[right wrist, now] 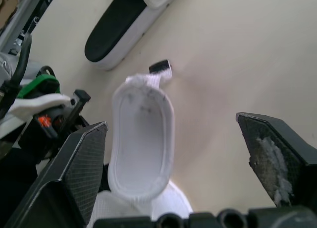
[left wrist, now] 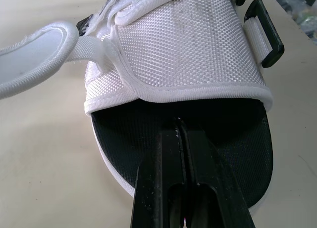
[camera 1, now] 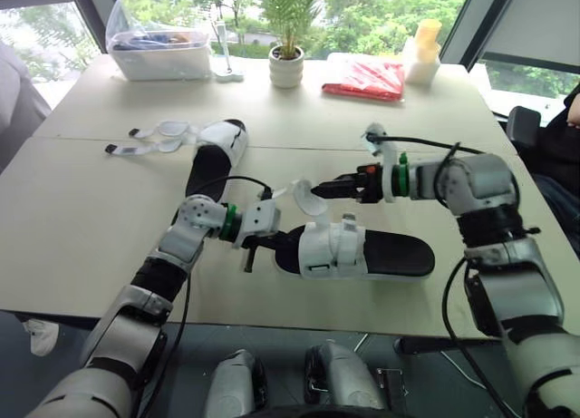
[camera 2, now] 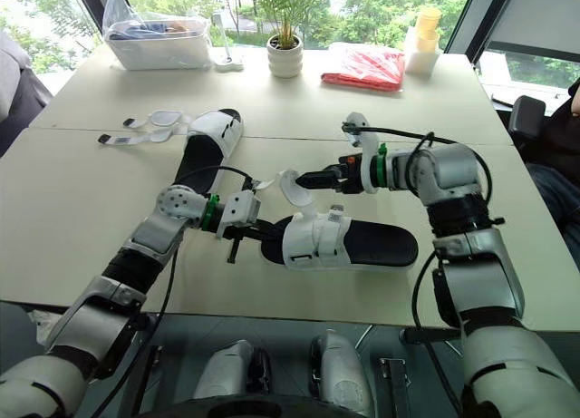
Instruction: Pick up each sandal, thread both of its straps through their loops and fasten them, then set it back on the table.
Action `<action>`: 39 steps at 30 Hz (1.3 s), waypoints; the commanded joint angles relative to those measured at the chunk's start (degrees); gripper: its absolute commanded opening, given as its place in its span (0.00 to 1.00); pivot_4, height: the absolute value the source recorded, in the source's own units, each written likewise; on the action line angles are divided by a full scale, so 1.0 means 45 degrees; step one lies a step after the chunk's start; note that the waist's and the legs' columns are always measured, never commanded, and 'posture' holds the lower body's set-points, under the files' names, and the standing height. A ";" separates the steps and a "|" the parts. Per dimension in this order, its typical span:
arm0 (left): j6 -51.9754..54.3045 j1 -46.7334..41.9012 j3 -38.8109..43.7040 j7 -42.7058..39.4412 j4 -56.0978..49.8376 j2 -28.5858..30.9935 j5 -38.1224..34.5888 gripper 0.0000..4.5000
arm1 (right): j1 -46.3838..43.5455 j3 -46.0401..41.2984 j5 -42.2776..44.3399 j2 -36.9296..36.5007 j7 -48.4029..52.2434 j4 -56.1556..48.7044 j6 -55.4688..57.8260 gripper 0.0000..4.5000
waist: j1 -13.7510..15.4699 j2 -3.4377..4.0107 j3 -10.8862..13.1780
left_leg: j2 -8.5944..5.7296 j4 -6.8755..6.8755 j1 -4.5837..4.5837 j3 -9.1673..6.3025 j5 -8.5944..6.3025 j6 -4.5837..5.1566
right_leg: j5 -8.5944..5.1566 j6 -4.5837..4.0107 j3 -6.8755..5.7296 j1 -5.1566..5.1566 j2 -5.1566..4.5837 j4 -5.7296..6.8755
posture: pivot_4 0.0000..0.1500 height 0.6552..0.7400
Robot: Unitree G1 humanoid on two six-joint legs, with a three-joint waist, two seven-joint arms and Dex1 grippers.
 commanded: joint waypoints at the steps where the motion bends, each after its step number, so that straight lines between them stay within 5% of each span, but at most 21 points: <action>1: 0.0415 0.0426 -0.0336 0.0056 -0.0010 0.0210 0.0393 0.00 | -0.0813 0.0402 -0.0577 0.0525 0.1303 0.1341 -0.0798 0.99 | 0.0023 0.0000 0.0000 | 0.0000 0.0000 -0.0003 -0.0001 0.0000 0.0000 | 0.0000 0.0000 0.0000 -0.0001 0.0000 0.0000 | 1.00 0.86; 11: 0.0685 0.0710 -0.0309 0.0296 -0.0446 0.0398 0.0358 0.00 | -0.1534 0.0969 -0.2166 0.1642 0.2488 0.3308 -0.1731 0.99 | -0.0108 0.0003 0.0002 | 0.0001 0.0001 -0.0009 -0.0001 0.0001 -0.0003 | 0.0000 0.0000 0.0000 -0.0009 -0.0003 0.0007 | 1.00 0.86; 14: 0.0688 0.0747 -0.0320 0.0324 -0.0480 0.0417 0.0348 0.00 | -0.1761 0.0311 -0.2202 0.1729 0.2129 0.3780 -0.1833 0.81 | -0.0199 0.0003 0.0002 | 0.0001 0.0001 -0.0008 -0.0001 0.0002 -0.0003 | 0.0000 0.0000 0.0000 -0.0008 -0.0005 0.0009 | 1.00 0.86; 21: 0.0534 0.0633 -0.0409 0.0375 -0.0163 0.0201 0.0400 0.00 | -0.2168 -0.2441 -0.1567 0.1197 0.0236 0.5037 -0.0891 0.03 | -0.0205 0.0005 0.0003 | 0.0000 0.0012 -0.0006 -0.0002 0.0003 -0.0005 | 0.0000 0.0000 0.0000 -0.0005 -0.0013 0.0027 | 1.00 0.86; 31: 0.0353 0.0183 -0.0395 0.0166 0.0298 0.0097 0.0438 0.00 | -0.0843 -0.3322 -0.1604 0.0642 -0.1027 0.2907 0.0026 0.01 | -0.0172 0.0010 0.0005 | -0.0002 0.0012 -0.0010 -0.0002 0.0004 -0.0007 | 0.0000 0.0001 0.0003 -0.0006 -0.0018 0.0025 | 1.00 0.86; 39: 0.0207 0.0096 -0.0451 0.0110 0.0461 0.0074 0.0441 0.00 | -0.0866 -0.5548 -0.0922 0.1195 -0.3509 0.3800 -0.0735 0.01 | -0.0229 0.0017 0.0009 | -0.0003 0.0013 -0.0007 0.0000 0.0005 -0.0008 | 0.0000 0.0001 0.0003 -0.0006 -0.0018 0.0031 | 1.00 0.86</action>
